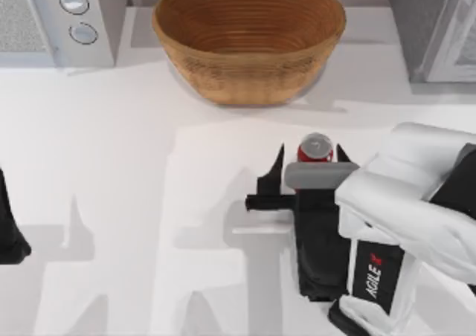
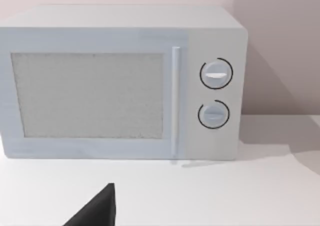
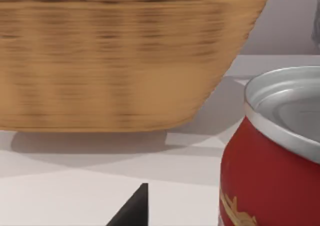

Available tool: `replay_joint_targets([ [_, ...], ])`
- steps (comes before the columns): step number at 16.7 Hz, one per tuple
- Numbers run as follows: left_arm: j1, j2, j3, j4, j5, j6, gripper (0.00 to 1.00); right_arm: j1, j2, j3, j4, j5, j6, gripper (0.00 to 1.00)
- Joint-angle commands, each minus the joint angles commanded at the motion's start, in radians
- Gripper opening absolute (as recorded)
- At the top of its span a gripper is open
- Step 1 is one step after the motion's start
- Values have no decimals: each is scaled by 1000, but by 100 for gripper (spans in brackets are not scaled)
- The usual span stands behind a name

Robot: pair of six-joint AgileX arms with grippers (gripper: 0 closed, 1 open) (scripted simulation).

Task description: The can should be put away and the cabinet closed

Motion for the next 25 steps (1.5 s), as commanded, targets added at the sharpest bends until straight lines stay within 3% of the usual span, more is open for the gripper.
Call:
replay_joint_targets([
  [8, 0, 0, 0, 0, 0, 0, 100, 0, 0, 0, 0, 0, 0, 2],
  [18, 0, 0, 0, 0, 0, 0, 100, 2, 0, 0, -1, -1, 2, 0],
  [25, 0, 0, 0, 0, 0, 0, 100, 3, -166, -13, -157, -9, 2, 0],
])
